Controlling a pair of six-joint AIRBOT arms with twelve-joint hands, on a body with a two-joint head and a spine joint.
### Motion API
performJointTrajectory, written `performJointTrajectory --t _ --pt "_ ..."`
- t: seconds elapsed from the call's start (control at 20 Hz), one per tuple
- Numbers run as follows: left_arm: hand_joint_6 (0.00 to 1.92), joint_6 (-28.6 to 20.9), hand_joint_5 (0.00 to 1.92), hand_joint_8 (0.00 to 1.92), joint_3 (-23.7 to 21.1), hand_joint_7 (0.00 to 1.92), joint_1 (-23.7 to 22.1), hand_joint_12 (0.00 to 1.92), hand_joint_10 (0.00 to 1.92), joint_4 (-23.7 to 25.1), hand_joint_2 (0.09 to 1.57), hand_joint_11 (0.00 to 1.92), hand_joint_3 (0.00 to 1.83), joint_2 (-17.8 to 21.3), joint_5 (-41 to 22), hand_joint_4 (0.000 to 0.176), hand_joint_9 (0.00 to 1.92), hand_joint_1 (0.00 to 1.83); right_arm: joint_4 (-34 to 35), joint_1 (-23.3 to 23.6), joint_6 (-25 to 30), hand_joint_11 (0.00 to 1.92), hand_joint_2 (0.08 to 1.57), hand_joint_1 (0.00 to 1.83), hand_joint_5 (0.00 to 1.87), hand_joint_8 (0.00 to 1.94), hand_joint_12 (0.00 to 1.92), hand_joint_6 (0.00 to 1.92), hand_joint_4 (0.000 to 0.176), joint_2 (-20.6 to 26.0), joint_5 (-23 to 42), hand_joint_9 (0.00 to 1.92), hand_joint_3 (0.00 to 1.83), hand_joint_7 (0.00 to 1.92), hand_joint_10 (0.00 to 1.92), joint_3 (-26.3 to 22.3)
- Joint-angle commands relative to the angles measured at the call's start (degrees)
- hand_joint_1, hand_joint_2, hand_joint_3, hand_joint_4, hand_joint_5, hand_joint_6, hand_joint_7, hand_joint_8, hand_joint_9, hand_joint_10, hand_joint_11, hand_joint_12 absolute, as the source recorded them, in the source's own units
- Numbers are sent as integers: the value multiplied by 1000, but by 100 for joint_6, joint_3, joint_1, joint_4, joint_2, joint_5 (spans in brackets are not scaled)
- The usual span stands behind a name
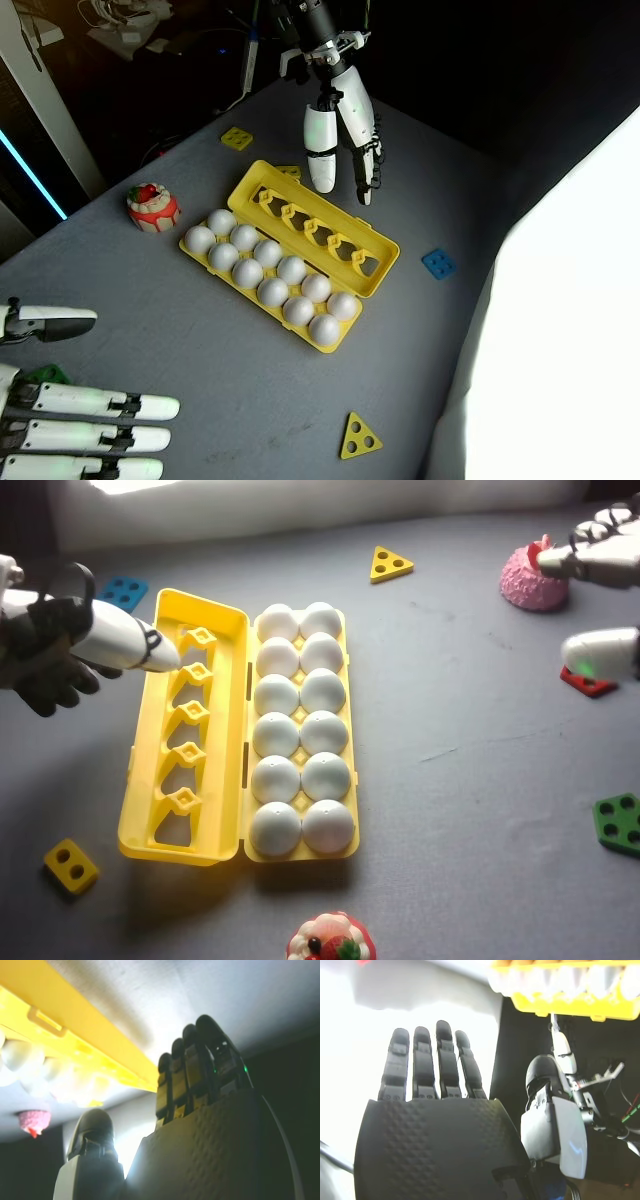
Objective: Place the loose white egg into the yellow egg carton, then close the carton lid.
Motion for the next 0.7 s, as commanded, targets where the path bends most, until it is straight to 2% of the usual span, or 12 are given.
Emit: performJointTrajectory --t 0.0,0.05,0.15,0.2,0.3,0.4,0.45,0.65 --pt "1 -89 215 2 19 291 21 985 9 288 1251 0 0 -23 -164 32 315 71 -37 8 1 30 1209 0 201 0 17 44 0 94 574 63 1 183 7 -49" --pt "11 -190 247 2 21 292 76 995 7 287 1252 0 0 -42 -212 18 316 73 -90 0 -11 5 1216 12 234 8 159 20 0 185 578 75 0 209 6 -75" --pt "14 -285 259 2 39 294 185 1001 6 261 1250 0 0 -95 -299 13 317 93 -130 25 -21 0 1219 22 216 9 187 5 0 367 578 78 0 213 6 -79" --pt "23 -289 293 8 62 314 228 1011 9 250 1249 0 0 -131 -340 2 328 111 -269 39 -37 0 1219 39 217 4 141 3 0 464 581 85 0 208 8 -80" --pt "13 -316 287 3 87 309 293 987 5 243 1250 0 0 -158 -408 1 322 89 -379 47 -171 0 1214 50 229 0 167 7 0 546 632 89 0 198 9 -83" --pt "6 -377 278 1 112 310 341 1005 6 243 1246 0 0 -197 -449 0 329 76 -379 43 -362 0 1225 32 212 0 92 2 0 565 632 56 1 151 1 -84" --pt "2 -422 266 1 121 293 360 956 3 243 1250 0 0 -218 -463 0 308 56 -379 36 -381 0 1227 32 211 2 83 3 0 565 631 57 2 152 2 -84" --pt "0 -547 253 0 119 286 456 973 3 179 1256 0 2 -279 -520 6 308 39 -323 50 -386 0 1225 32 211 0 130 2 0 564 632 56 0 150 2 -92"
